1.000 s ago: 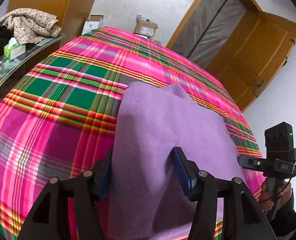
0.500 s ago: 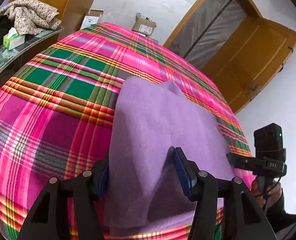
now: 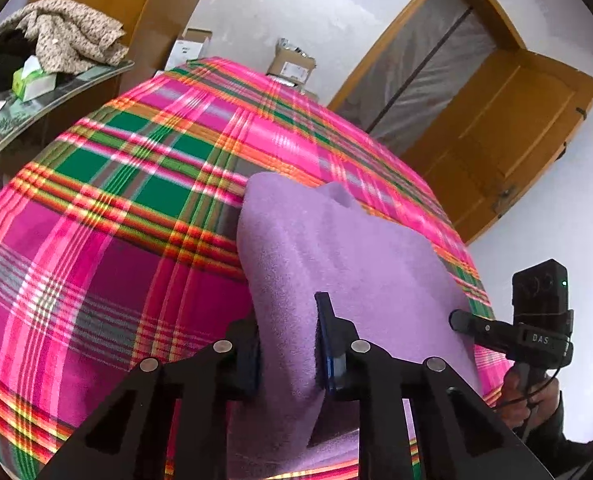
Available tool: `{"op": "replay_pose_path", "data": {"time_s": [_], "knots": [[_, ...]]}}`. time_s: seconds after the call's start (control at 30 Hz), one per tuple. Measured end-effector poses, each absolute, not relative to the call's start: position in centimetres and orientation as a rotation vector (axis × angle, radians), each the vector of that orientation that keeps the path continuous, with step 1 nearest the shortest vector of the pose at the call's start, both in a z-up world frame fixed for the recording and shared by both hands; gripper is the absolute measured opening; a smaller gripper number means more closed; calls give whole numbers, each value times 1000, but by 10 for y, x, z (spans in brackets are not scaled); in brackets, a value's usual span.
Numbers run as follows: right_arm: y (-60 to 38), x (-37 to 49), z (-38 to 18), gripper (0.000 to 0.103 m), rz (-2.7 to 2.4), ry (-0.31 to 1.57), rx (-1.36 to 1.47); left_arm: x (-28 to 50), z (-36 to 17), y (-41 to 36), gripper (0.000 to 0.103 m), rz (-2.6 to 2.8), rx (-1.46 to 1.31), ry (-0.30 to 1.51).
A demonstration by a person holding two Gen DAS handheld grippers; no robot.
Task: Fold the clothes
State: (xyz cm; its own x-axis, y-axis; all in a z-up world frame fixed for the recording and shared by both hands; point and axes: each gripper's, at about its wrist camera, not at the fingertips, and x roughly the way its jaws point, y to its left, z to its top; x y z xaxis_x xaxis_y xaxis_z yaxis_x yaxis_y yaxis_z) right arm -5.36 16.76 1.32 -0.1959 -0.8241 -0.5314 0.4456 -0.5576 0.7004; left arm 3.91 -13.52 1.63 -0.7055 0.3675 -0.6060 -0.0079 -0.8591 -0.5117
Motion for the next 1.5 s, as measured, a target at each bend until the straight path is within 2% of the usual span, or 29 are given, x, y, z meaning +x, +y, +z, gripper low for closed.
{"op": "replay_pose_path", "data": {"time_s": [0.3,0.7,1.13,1.3,1.4,1.5], "knots": [[160,-75,52,14,-1920,-427,1089,16,53,-137,23,2675,-996,-621],[127,-145,80,14,-1945,-378,1058,-64,79,-163,23,2723,-969,-538],[95,-224,65,14,-1976,-390,1083,-146,77,-183,23,2760,-952,-453],[86,-253,47,14,-1982,-395,1114,-180,60,-192,23,2752,-976,-446],[82,-264,25,19,-1980,-401,1194,-196,34,-198,24,2721,-1062,-491],[87,-264,13,32,-1985,-409,1215,-199,11,-201,31,2700,-1144,-524]]}}
